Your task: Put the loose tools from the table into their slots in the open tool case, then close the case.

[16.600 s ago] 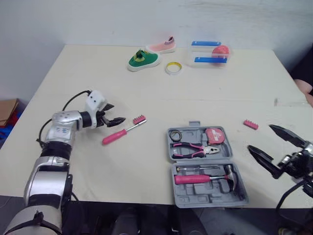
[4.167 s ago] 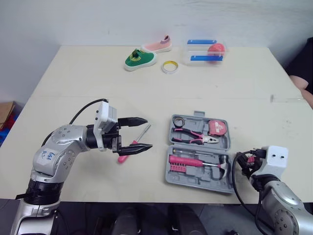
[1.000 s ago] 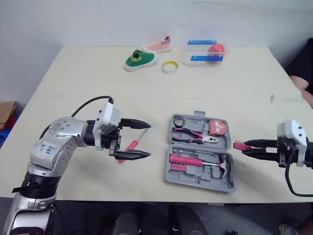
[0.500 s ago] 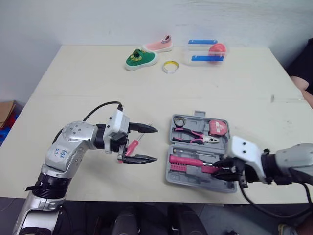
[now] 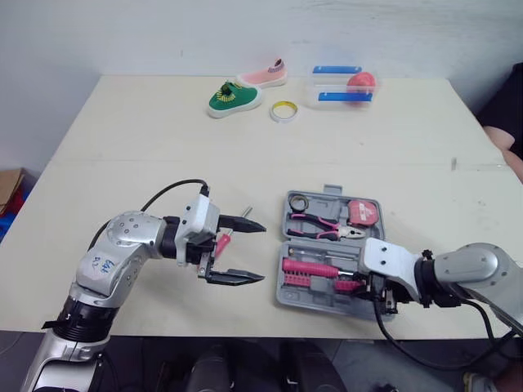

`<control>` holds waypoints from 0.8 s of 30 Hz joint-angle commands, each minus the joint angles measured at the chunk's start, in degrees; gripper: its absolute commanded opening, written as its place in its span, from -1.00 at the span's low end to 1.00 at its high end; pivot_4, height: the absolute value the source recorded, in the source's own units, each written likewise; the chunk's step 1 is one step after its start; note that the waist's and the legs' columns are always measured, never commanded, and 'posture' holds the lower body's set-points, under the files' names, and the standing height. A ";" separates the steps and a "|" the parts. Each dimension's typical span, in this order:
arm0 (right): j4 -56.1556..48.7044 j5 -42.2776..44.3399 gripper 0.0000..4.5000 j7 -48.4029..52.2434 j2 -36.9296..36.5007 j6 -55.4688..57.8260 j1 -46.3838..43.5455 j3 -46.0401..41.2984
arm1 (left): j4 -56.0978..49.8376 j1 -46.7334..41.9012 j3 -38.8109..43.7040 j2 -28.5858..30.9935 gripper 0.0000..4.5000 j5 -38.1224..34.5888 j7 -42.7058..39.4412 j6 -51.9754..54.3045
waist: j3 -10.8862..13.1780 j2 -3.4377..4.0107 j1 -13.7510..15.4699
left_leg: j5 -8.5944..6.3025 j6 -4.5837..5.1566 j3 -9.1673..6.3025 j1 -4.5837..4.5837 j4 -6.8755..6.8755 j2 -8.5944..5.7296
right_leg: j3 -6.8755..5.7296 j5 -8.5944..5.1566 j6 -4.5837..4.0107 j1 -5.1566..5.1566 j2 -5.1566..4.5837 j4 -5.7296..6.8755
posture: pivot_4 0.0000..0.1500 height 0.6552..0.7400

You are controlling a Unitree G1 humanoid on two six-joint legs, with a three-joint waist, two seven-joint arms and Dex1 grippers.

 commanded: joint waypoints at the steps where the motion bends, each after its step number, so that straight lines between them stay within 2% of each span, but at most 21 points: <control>1: -0.46 -1.05 -0.64 2.07 0.81 0.84 -2.29 1.66 | -2.79 0.81 0.60 0.66 1.00 -0.18 0.36 -0.53 | 0.00 0.00 -0.01 | 0.00 0.00 0.00 0.00 0.00 0.00 | 0.00 0.00 -0.01 0.00 0.00 0.00 | 1.00 1.00; 9: -1.34 -0.22 -0.64 3.65 2.89 5.24 -5.46 3.22 | -3.44 1.48 0.99 1.22 1.00 -0.44 1.08 0.23 | 0.00 0.00 -0.03 | -0.01 0.01 -0.01 0.00 0.00 0.00 | -0.02 -0.02 -0.03 0.00 -0.01 0.01 | 1.00 1.00; 24: -1.46 4.29 -0.64 5.44 4.72 13.95 -5.80 2.63 | -2.97 1.24 0.81 1.60 1.00 -0.45 1.81 0.77 | -0.01 -0.01 0.06 | -0.07 0.11 -0.02 0.00 -0.01 0.01 | -0.05 -0.03 -0.06 0.00 -0.01 0.02 | 1.00 1.00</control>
